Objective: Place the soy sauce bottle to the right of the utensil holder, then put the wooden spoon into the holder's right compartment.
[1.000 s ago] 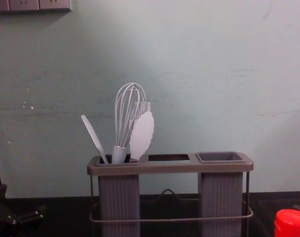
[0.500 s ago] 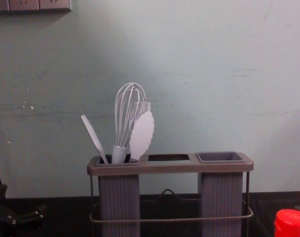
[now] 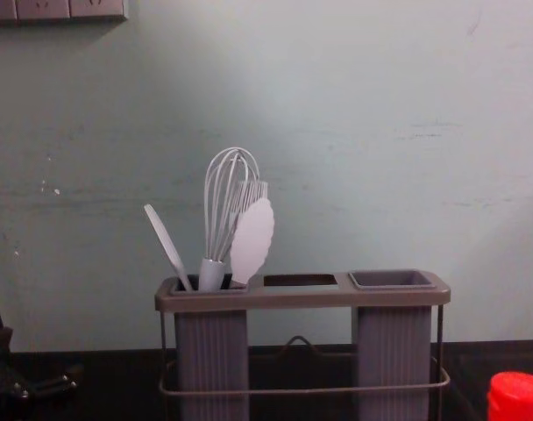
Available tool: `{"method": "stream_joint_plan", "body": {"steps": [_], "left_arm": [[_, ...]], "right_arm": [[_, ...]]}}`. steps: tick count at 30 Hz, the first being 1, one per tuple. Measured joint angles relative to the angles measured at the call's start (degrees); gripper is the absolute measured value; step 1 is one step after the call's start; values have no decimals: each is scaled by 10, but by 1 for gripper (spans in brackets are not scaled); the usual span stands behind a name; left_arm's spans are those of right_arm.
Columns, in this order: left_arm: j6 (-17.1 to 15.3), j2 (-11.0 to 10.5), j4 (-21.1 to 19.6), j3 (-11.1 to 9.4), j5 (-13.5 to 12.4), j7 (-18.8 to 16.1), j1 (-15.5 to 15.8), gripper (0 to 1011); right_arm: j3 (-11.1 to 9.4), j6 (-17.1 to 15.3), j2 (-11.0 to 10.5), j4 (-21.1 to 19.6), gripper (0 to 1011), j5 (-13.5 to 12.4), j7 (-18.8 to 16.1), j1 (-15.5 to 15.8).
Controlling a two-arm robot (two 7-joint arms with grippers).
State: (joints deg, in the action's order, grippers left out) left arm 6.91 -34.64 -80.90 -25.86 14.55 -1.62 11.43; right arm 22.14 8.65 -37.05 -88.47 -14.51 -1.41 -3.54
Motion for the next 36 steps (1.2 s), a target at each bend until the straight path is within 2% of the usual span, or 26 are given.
{"method": "stream_joint_plan", "body": {"steps": [6, 10, 21, 26, 32, 36], "left_arm": [[0, 0, 0, 0, 0, 0, 0, 1011], [0, 0, 0, 0, 0, 0, 0, 1011], [0, 0, 0, 0, 0, 0, 0, 1011], [0, 0, 0, 0, 0, 0, 0, 1011], [0, 0, 0, 0, 0, 0, 0, 1011], [0, 0, 0, 0, 0, 0, 0, 1011]], "right_arm": [[-17, 6, -17, -45, 1004, -2, 0, 49], [-39, 14, -29, -82, 1004, -15, 4, 97], [-85, 32, -47, -157, 1004, -46, 6, 200], [-96, 34, -51, -178, 1004, -53, 0, 224], [-112, 30, -59, -214, 1004, -82, -25, 262], [-116, 29, -60, -232, 1004, -90, -37, 277]]}}
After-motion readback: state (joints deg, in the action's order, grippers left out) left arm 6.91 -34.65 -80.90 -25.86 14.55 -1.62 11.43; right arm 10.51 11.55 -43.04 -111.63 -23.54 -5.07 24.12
